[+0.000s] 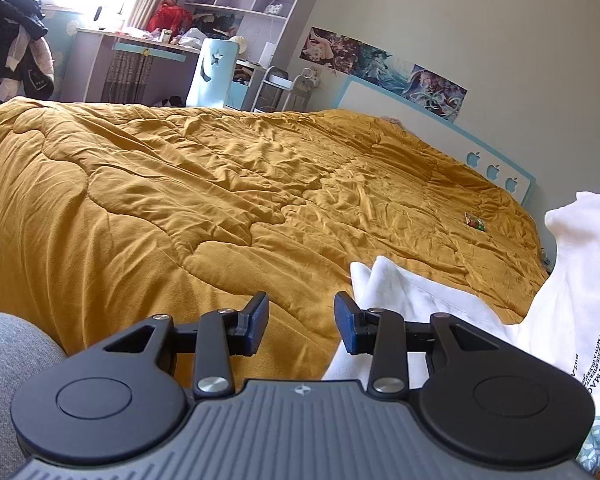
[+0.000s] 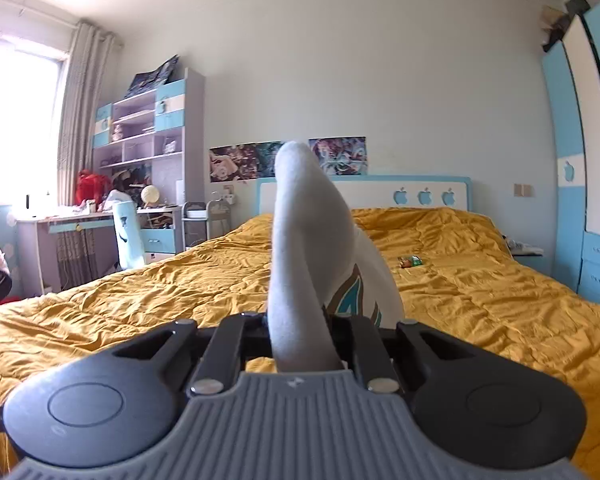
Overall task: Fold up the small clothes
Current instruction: 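Lift the held edge with the right tool and fold it over the sweatshirt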
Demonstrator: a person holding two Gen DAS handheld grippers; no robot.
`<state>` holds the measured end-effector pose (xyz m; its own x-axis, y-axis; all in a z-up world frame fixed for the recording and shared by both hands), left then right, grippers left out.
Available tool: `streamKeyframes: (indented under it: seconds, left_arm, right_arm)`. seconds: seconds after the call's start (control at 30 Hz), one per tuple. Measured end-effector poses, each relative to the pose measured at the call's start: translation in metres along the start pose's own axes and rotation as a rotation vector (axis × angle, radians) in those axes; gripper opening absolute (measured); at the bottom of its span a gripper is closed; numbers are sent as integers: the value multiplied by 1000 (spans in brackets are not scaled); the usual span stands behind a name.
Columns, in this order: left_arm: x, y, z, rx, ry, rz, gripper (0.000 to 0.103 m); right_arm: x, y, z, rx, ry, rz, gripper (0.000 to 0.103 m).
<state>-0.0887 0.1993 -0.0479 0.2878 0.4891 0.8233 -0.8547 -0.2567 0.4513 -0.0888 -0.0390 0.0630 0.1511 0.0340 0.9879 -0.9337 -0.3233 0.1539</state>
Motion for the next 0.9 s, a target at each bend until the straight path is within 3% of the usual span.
streamKeyframes:
  seconds: [0.2, 0.37, 0.47, 0.63, 0.8, 0.9]
  left_arm:
    - [9, 2, -27, 91, 114, 32, 44]
    - [13, 6, -35, 159, 132, 61, 43]
    - [13, 7, -36, 158, 117, 58, 43]
    - [12, 3, -32, 139, 114, 37, 43]
    - [11, 5, -32, 150, 109, 47, 43]
    - [12, 4, -36, 157, 127, 35, 43]
  right_arm:
    - [-29, -25, -63, 134, 137, -56, 8]
    - [-116, -50, -134, 233, 388, -277, 9]
    - [-141, -39, -146, 204, 529, -224, 9]
    - [-127, -44, -135, 221, 453, -248, 9]
    - [-127, -46, -142, 216, 496, -240, 9]
    - [-120, -46, -133, 230, 382, -272, 9]
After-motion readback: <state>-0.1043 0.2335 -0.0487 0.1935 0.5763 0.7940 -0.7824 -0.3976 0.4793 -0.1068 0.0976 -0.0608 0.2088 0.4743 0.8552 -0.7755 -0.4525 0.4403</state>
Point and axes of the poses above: each gripper's, at about its wrist camera, not at the fingertips, and y roughly against the way its jaws point, z to its right, x to its top, the point moved 2 cm from there along -y, roughly the way its jaws point, and after that the axes turned 1 degree about -y, right-handed, at the moved point
